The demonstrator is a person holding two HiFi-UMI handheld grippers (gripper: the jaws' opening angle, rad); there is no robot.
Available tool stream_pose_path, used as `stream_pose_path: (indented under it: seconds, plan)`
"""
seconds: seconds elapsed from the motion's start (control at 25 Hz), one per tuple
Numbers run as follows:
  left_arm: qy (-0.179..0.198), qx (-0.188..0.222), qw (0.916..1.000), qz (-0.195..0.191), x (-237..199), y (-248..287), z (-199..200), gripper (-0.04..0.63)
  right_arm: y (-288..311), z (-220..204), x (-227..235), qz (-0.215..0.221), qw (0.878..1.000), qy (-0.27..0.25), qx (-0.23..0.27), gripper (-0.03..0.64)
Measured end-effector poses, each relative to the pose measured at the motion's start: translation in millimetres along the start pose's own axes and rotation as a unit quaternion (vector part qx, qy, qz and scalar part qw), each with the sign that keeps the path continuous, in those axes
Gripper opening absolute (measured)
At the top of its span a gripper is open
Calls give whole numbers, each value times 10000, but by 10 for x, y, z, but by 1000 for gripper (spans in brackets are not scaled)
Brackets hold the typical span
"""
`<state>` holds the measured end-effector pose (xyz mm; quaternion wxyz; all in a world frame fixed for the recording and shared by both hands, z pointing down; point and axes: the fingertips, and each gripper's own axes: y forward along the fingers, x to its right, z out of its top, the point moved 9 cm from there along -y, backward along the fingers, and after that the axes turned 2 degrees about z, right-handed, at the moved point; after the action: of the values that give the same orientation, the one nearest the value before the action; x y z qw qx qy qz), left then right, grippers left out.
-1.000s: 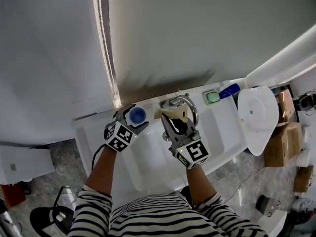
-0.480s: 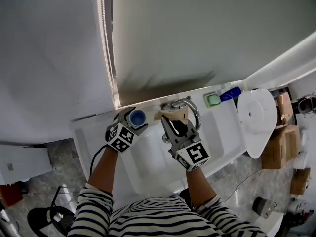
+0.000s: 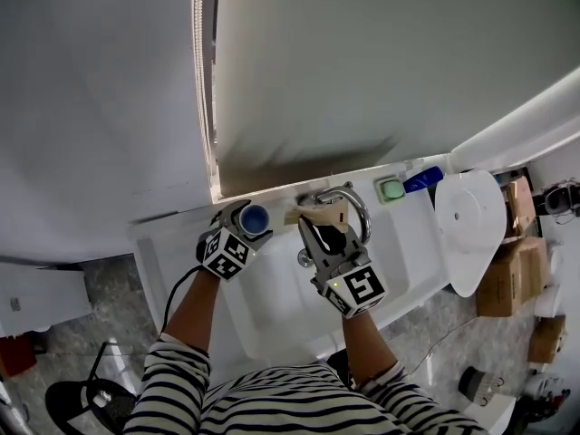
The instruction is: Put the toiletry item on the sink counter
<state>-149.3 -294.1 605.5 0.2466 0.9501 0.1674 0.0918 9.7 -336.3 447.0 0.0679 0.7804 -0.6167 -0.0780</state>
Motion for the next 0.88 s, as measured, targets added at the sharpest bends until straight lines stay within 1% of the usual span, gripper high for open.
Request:
stream_pose_path:
  seconds: [0.32, 0.56, 0.88]
  plan:
    - [44, 171, 9998, 99, 11, 19, -26, 380, -5, 28, -14, -6, 10000, -15, 23, 28]
    - [-28, 301, 9995, 124, 5, 15, -44, 380, -17, 38, -14, -28, 10000, -10, 29, 28]
    - [37, 253, 9995, 203, 23, 32, -56, 382, -36, 53, -16, -25, 10000, -43, 57, 28]
